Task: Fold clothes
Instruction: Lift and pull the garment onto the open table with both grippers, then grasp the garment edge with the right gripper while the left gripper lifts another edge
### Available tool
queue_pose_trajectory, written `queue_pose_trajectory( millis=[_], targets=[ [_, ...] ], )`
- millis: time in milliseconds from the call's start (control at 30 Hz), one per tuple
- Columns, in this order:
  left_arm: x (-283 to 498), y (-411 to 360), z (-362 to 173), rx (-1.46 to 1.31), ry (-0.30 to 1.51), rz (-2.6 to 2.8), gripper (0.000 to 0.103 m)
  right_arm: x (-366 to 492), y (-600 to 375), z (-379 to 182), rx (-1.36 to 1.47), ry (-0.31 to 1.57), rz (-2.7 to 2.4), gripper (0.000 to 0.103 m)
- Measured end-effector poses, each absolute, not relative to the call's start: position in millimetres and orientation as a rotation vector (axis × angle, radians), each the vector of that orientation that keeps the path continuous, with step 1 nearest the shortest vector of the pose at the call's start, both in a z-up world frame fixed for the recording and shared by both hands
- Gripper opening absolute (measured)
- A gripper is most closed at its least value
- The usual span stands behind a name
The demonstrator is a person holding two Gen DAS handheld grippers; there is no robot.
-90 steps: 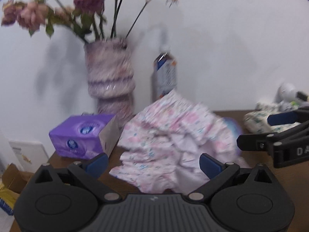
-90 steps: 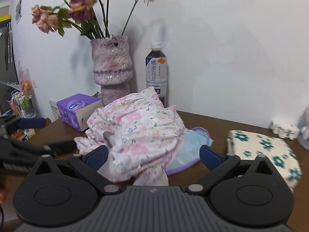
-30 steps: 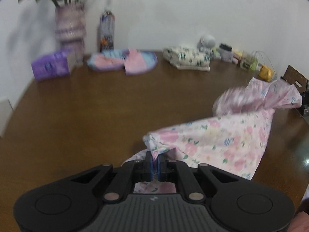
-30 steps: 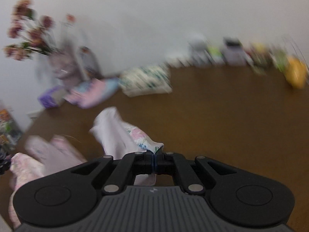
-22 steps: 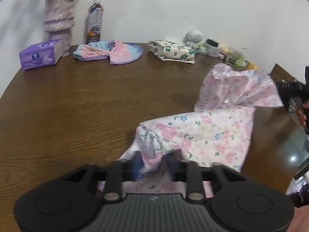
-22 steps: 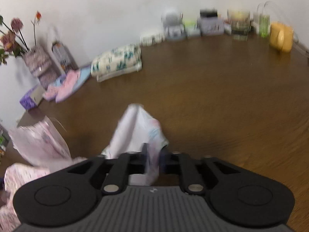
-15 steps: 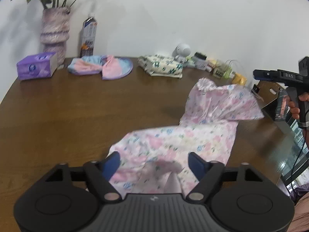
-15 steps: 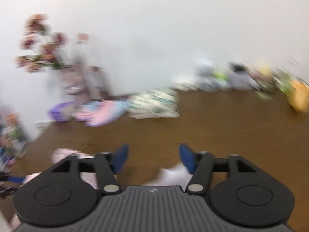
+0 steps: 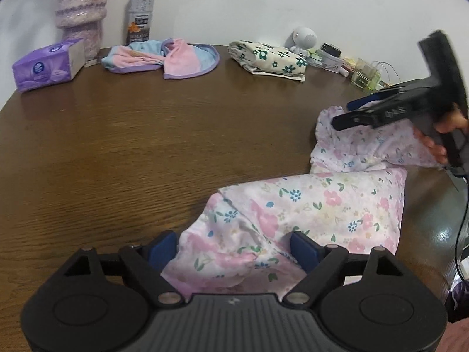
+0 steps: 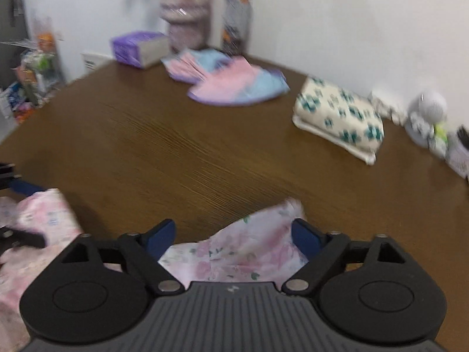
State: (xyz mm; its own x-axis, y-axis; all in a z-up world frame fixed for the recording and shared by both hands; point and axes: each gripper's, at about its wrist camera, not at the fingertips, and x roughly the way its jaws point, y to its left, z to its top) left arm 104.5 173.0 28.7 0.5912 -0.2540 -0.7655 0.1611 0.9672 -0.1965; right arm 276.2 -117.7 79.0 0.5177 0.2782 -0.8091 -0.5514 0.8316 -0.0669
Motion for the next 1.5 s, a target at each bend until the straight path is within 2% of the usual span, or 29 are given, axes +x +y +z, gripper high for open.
queue_pose_trajectory(
  millis=[533, 600, 633, 700, 767, 800, 833, 867, 900, 967, 1200, 1500],
  targets=[
    [94.8, 171.2, 26.1, -0.076, 0.883, -0.178, 0.083, 324.5, -136.4, 25.7, -0.247, 1.012, 0.417, 0.078],
    [94.1, 169.6, 25.9, -0.072, 0.877, -0.163, 0.081, 324.7, -135.3, 23.4, -0.247, 1.005, 0.414, 0.07],
    [94.3, 169.2, 26.2, -0.07, 0.875, -0.156, 0.075, 324.3, -135.5, 23.9, -0.239, 1.002, 0.423, 0.066],
    [94.6, 168.6, 27.1, -0.067, 0.871, -0.144, 0.062, 322.4, -134.4, 26.0, -0.239, 0.994, 0.433, 0.043],
    [94.4, 168.7, 28.4, -0.071, 0.873, -0.151, 0.039, 320.9, -132.7, 27.9, -0.246, 0.993, 0.444, 0.031],
    [94.2, 168.7, 28.7, -0.077, 0.876, -0.159, 0.031, 320.5, -131.8, 28.6, -0.251, 0.994, 0.448, 0.023],
    [93.8, 168.4, 29.4, -0.076, 0.874, -0.161, 0.016, 320.3, -131.3, 29.1, -0.253, 0.995, 0.451, 0.019],
    [93.3, 167.6, 30.7, -0.065, 0.866, -0.154, 0.014, 319.9, -131.6, 29.6, -0.25, 0.994, 0.451, 0.01],
    [92.8, 166.9, 31.9, -0.055, 0.858, -0.148, 0.013, 319.4, -131.9, 30.2, -0.246, 0.993, 0.451, 0.008],
    [91.9, 165.5, 34.5, -0.034, 0.842, -0.134, 0.008, 317.5, -134.2, 32.3, -0.227, 0.976, 0.45, 0.006],
    [126.7, 163.7, 95.4, 0.161, 0.671, -0.128, 0.007, 316.4, -155.1, 77.7, -0.151, 0.831, 0.424, 0.005],
    [192.4, 145.9, 224.8, 0.325, 0.311, 0.038, 0.006, 334.3, -206.7, 215.8, -0.027, 0.495, 0.278, 0.004]
  ],
)
